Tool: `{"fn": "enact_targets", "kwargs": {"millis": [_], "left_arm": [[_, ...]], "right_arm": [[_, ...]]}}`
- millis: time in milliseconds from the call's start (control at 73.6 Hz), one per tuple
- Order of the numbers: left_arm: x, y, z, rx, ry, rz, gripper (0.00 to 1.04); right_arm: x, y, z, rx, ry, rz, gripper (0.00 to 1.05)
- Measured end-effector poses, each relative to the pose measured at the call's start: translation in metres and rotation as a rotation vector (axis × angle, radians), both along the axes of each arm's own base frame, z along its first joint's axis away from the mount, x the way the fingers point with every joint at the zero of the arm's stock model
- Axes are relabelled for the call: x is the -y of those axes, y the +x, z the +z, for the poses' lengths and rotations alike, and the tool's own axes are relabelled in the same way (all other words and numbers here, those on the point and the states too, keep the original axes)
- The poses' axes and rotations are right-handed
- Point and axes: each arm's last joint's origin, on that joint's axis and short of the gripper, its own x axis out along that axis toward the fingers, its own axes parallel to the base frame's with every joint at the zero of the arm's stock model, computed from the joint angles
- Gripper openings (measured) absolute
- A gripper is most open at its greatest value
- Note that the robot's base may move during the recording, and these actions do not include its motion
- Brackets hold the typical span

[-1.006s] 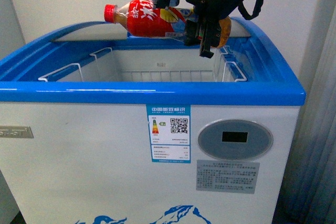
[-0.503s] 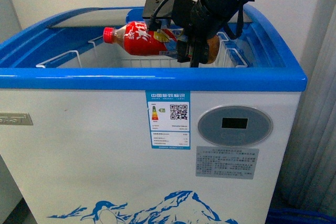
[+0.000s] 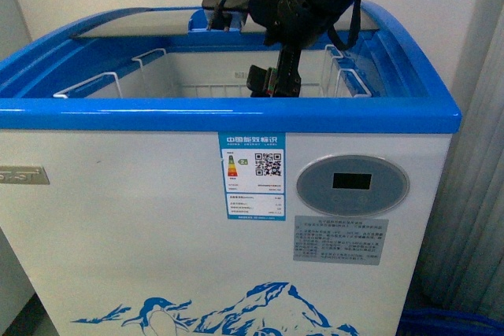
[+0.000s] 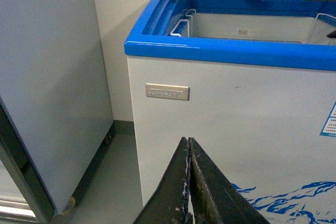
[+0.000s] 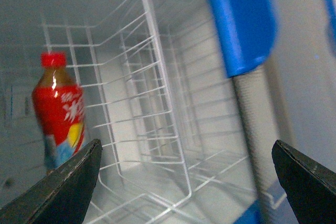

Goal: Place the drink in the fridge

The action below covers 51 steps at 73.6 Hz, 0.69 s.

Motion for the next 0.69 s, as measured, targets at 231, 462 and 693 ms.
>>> {"fn": "enact_targets", "kwargs": {"millis": [231,462,693], "left_arm": [[0.0,-0.008,-0.004,-0.032,0.0,-0.003,0.03],[0.0,-0.014,-0.003,-0.006,0.0,0.0,0.03],[0.0,-0.014,-0.003,-0.005,0.0,0.0,0.03]], "right_arm": [[0.039,-0.06,0.085,0.148,0.346,-0.266,0.97],[0.11,-0.16,0.078,-0.016,0.712,-0.636,0.97],[0.149,-0.288,0.037,0.023,0.962,-0.746,0.88]]}}
